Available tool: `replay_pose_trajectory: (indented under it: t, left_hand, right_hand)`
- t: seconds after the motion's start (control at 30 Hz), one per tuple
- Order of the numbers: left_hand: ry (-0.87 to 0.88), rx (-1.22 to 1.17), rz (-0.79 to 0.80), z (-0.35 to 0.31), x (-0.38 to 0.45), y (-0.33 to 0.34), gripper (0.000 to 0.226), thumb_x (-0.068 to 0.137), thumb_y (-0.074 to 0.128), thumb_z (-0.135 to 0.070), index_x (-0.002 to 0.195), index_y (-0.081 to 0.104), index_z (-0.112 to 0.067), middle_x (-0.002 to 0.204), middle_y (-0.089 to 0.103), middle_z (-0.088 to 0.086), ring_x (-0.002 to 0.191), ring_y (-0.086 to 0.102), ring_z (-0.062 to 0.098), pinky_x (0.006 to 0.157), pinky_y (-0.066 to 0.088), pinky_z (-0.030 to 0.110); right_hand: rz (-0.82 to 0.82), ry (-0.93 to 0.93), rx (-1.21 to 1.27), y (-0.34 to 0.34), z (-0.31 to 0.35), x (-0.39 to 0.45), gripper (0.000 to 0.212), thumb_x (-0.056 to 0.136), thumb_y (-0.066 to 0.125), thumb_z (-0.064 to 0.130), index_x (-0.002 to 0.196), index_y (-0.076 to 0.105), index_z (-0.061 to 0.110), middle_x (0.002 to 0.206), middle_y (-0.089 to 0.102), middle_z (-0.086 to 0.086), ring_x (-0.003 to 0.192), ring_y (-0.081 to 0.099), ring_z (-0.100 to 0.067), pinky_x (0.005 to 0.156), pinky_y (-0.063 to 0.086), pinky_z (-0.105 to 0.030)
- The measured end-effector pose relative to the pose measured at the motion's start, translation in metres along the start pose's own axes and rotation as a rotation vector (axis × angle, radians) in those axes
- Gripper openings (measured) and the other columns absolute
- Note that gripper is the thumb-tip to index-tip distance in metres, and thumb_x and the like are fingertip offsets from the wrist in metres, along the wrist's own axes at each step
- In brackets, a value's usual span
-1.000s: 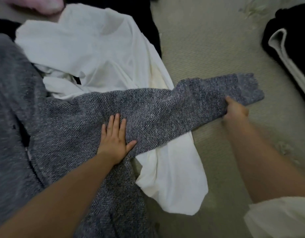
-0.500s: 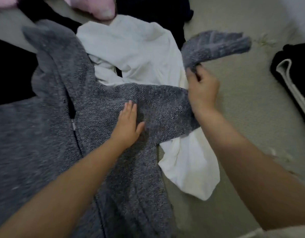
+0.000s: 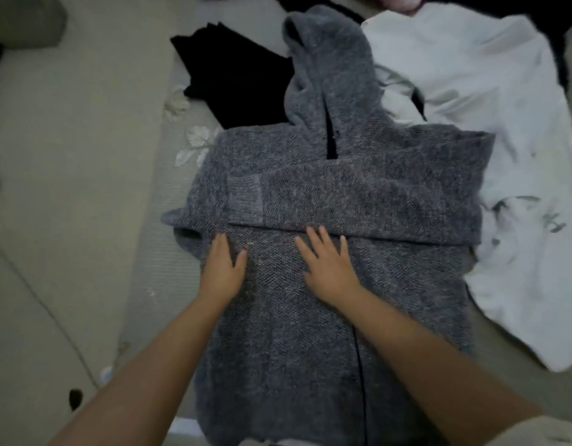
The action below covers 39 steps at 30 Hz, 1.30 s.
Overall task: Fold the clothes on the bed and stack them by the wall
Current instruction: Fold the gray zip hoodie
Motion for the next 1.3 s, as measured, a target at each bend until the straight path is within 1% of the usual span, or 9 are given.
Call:
replay_pose_trajectory:
  t: [0.27, 0.43, 0.6, 0.73, 0.83, 0.93, 1.03, 1.2, 1.3]
  left_hand:
    - [-0.103, -0.333, -0.167, 0.011, 0.047, -0.014, 0.078, 0.087, 0.058, -0.036, 0.145, 0.015, -0.008, 0.141, 0.04, 0.015, 0.125, 0.043, 0.032, 0.102, 0.038, 0.047]
    - [-0.164, -0.329, -0.148, 0.001, 0.077, -0.018, 0.058, 0.086, 0.063, -0.022, 0.134, 0.039, -0.001, 0.129, 0.053, 0.018, 0.117, 0.051, 0.031, 0.096, 0.039, 0.034]
    - [-0.026, -0.46, -0.288, 0.006, 0.063, -0.05, 0.037, 0.088, 0.059, -0.016, 0.122, 0.053, -0.004, 0.1, 0.06, 0.006, 0.093, 0.057, 0.02, 0.079, 0.039, 0.022]
    - [-0.004, -0.408, -0.51, 0.062, 0.028, -0.075, 0.037, 0.085, 0.058, -0.004, 0.12, 0.051, 0.004, 0.107, 0.055, 0.017, 0.097, 0.05, 0.022, 0.084, 0.032, 0.017]
    - [-0.266, -0.484, -0.375, 0.129, 0.029, -0.051, 0.047, 0.086, 0.059, -0.01, 0.128, 0.044, 0.004, 0.121, 0.051, 0.022, 0.11, 0.05, 0.029, 0.089, 0.034, 0.024]
    - [-0.271, -0.508, -0.206, 0.138, 0.053, -0.029, 0.038, 0.086, 0.062, -0.021, 0.117, 0.056, -0.001, 0.085, 0.06, 0.006, 0.084, 0.057, 0.024, 0.066, 0.036, 0.021]
    - [-0.317, -0.627, -0.213, 0.14, 0.071, -0.023, 0.02, 0.085, 0.062, -0.015, 0.096, 0.061, 0.002, 0.059, 0.045, -0.007, 0.059, 0.047, 0.014, 0.047, 0.031, 0.01]
    - [-0.364, -0.806, -0.336, 0.148, 0.06, -0.05, 0.023, 0.088, 0.057, -0.009, 0.108, 0.064, 0.002, 0.096, 0.068, 0.016, 0.089, 0.062, 0.026, 0.083, 0.048, 0.028]
    - [-0.241, -0.673, -0.649, 0.157, 0.053, -0.138, 0.022, 0.088, 0.054, -0.004, 0.106, 0.066, -0.002, 0.1, 0.069, 0.015, 0.089, 0.063, 0.024, 0.078, 0.042, 0.021]
  right_hand:
    - [-0.109, 0.292, -0.166, -0.046, -0.087, -0.009, 0.061, 0.099, 0.034, 0.025, 0.148, -0.003, 0.017, 0.156, -0.01, -0.006, 0.143, -0.01, -0.026, 0.116, -0.001, -0.044]
    - [0.018, 0.302, -0.102, -0.037, -0.086, 0.007, 0.06, 0.096, 0.025, 0.001, 0.148, -0.004, 0.013, 0.156, -0.011, -0.005, 0.144, -0.006, -0.024, 0.117, 0.001, -0.038]
    - [-0.048, 0.357, -0.121, -0.048, -0.064, 0.003, 0.059, 0.097, 0.033, 0.02, 0.147, 0.003, 0.011, 0.156, -0.001, -0.009, 0.144, 0.002, -0.027, 0.115, 0.01, -0.042]
    - [-0.158, 0.146, 0.017, -0.053, 0.01, 0.021, 0.053, 0.098, 0.035, 0.027, 0.146, 0.017, 0.012, 0.156, 0.007, -0.009, 0.144, 0.001, -0.025, 0.116, 0.003, -0.041]
    - [-0.132, -0.001, 0.012, -0.041, 0.064, 0.05, 0.054, 0.098, 0.035, 0.033, 0.147, 0.017, 0.018, 0.156, 0.005, -0.006, 0.144, -0.003, -0.024, 0.115, -0.002, -0.044]
    - [-0.02, -0.009, -0.045, -0.018, 0.085, 0.076, 0.057, 0.097, 0.03, 0.041, 0.147, 0.009, 0.025, 0.157, -0.005, 0.0, 0.144, -0.01, -0.022, 0.113, -0.005, -0.05]
    - [0.071, 0.04, -0.048, -0.005, 0.083, 0.087, 0.057, 0.097, 0.027, 0.044, 0.147, 0.004, 0.029, 0.156, -0.009, 0.003, 0.143, -0.012, -0.02, 0.112, -0.004, -0.056]
    - [0.166, 0.056, -0.139, -0.007, 0.08, 0.088, 0.057, 0.098, 0.026, 0.042, 0.147, -0.001, 0.031, 0.156, -0.013, 0.006, 0.143, -0.011, -0.017, 0.111, 0.004, -0.059]
    - [0.246, 0.076, -0.198, -0.008, 0.082, 0.09, 0.058, 0.098, 0.028, 0.042, 0.146, -0.003, 0.032, 0.155, -0.014, 0.006, 0.143, -0.011, -0.018, 0.109, 0.008, -0.062]
Point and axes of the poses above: each hand's wrist, its own x-axis towards the middle knuckle, its own y-axis out of the palm, z = x × y, the point moved 10 cm from there along x, towards the middle knuckle
